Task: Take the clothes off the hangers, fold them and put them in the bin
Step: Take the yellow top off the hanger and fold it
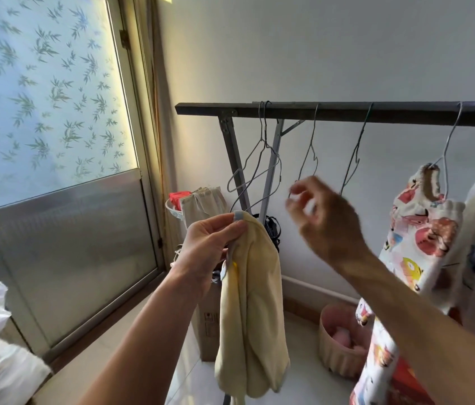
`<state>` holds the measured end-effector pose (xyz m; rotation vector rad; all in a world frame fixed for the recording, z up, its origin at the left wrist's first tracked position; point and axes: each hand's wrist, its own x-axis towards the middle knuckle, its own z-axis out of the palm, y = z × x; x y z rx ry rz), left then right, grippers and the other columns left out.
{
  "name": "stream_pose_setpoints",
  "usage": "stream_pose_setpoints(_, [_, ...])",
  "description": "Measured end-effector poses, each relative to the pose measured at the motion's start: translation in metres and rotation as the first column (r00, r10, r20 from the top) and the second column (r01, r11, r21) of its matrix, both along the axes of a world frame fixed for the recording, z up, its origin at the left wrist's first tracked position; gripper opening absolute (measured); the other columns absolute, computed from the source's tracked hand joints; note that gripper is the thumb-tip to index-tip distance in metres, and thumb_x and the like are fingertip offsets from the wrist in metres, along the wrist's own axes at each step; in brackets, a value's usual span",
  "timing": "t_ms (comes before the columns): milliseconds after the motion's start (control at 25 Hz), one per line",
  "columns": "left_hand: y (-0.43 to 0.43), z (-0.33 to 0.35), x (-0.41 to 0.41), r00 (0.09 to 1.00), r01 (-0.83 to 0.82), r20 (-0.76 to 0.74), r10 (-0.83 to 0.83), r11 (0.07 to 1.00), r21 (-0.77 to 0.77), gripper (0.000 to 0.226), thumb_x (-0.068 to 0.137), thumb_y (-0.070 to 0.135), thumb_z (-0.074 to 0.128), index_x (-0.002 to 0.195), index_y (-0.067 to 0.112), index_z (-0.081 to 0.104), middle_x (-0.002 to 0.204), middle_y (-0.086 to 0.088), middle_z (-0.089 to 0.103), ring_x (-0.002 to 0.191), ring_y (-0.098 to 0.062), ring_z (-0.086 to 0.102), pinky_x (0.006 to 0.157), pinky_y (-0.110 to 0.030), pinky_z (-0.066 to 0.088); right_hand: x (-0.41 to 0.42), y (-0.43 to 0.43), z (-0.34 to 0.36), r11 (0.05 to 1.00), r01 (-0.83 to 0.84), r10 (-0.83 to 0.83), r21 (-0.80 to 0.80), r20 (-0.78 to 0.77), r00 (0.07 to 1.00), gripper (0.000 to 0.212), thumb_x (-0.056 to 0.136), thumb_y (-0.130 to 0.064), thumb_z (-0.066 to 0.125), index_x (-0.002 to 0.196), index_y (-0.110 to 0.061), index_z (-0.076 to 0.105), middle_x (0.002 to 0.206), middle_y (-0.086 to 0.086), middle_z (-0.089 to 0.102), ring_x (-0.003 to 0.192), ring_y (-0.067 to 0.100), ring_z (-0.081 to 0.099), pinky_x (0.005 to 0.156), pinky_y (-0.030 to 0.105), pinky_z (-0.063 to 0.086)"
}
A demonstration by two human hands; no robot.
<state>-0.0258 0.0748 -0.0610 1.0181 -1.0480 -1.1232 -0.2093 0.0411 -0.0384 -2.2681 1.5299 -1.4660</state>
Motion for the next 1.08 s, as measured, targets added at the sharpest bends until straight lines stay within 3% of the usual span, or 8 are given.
stream_pose_setpoints(80, [0.002,-0.001,-0.001,1.0,0.014,-0.005,-0.014,1.0,-0.011,0.016,0.086,0.014,0.069,0.101,0.013,0.075,0.084,-0.002,0.076,0.073,-0.01,0.07,0.06,-0.023,0.054,0.022,0.009,-0.01,0.939,-0.277,0.281,0.202,0.008,0.96,0.023,0.089,-0.037,0.064,0.109,-0.026,0.058,0.096,-0.01,0.063,0.083,0.008,0.061,0.074,0.033,0.055])
stream_pose_setpoints(160, [0.007,0.0,0.002,0.999,0.03,-0.031,-0.031,0.999,-0.025,0.018,0.087,0.013,0.067,0.104,0.01,0.074,0.085,-0.004,0.076,0.071,-0.012,0.07,0.058,-0.025,0.055,0.036,0.012,-0.019,0.862,-0.406,0.393,0.305,0.106,0.914,0.022,0.092,-0.034,0.063,0.11,-0.024,0.058,0.096,-0.008,0.064,0.089,0.007,0.063,0.08,0.035,0.058])
stream_pose_setpoints(440, [0.021,-0.01,0.025,0.996,0.038,-0.086,-0.04,0.999,-0.021,0.019,0.095,0.011,0.058,0.106,0.009,0.073,0.087,-0.007,0.073,0.072,-0.016,0.067,0.062,-0.031,0.058,0.057,0.008,-0.015,0.918,-0.349,0.348,0.187,0.038,0.937,0.01,0.096,-0.024,0.055,0.094,-0.02,0.065,0.084,-0.008,0.065,0.082,0.01,0.063,0.078,0.041,0.055])
stream_pose_setpoints(560, [0.018,-0.032,0.047,0.97,-0.09,0.22,0.105,0.993,-0.076,0.024,0.085,0.016,0.074,0.109,0.019,0.07,0.097,-0.008,0.068,0.08,-0.017,0.061,0.062,-0.025,0.053,0.056,0.006,-0.006,0.883,-0.419,0.425,0.213,0.021,0.905,0.01,0.095,-0.028,0.057,0.089,-0.027,0.065,0.08,-0.015,0.065,0.084,0.01,0.064,0.081,0.046,0.055])
stream_pose_setpoints(720, [0.01,-0.068,0.063,0.73,-0.146,0.668,0.146,0.988,-0.057,0.024,0.075,0.033,0.076,0.092,0.048,0.067,0.099,0.006,0.06,0.087,-0.013,0.051,0.077,-0.026,0.045,0.052,0.008,0.009,0.841,-0.491,0.49,0.226,0.065,0.869,0.011,0.095,-0.03,0.057,0.09,-0.029,0.067,0.082,-0.013,0.067,0.089,0.011,0.066,0.084,0.049,0.055])
stream_pose_setpoints(840, [0.006,-0.074,0.078,0.785,-0.205,0.59,0.186,0.978,-0.036,0.001,0.078,0.026,0.076,0.078,0.027,0.075,0.08,0.001,0.068,0.074,-0.013,0.057,0.067,-0.024,0.045,0.036,0.012,0.022,0.844,-0.487,0.473,0.226,0.118,0.873,0.016,0.096,-0.029,0.056,0.086,-0.023,0.067,0.085,-0.003,0.067,0.086,0.014,0.065,0.079,0.04,0.056])
stream_pose_setpoints(960, [0.012,-0.059,0.104,0.936,-0.087,0.346,0.064,0.995,0.052,0.014,0.075,0.026,0.077,0.072,0.013,0.072,0.069,-0.006,0.06,0.071,-0.019,0.051,0.067,-0.03,0.039,0.012,0.01,0.028,0.867,-0.448,0.417,0.217,0.175,0.892,0.017,0.095,-0.024,0.058,0.082,-0.02,0.069,0.085,0.003,0.066,0.08,0.013,0.062,0.069,0.025,0.05])
stream_pose_setpoints(1080, [0.02,-0.032,0.111,0.956,0.016,0.293,-0.015,1.0,-0.003,0.02,0.083,0.025,0.071,0.067,0.016,0.064,0.063,0.0,0.051,0.06,-0.011,0.046,0.053,-0.021,0.037,-0.002,0.007,0.024,0.859,-0.424,0.379,0.286,0.201,0.903,0.015,0.089,-0.03,0.065,0.084,-0.018,0.07,0.083,0.003,0.068,0.078,0.014,0.064,0.064,0.021,0.049])
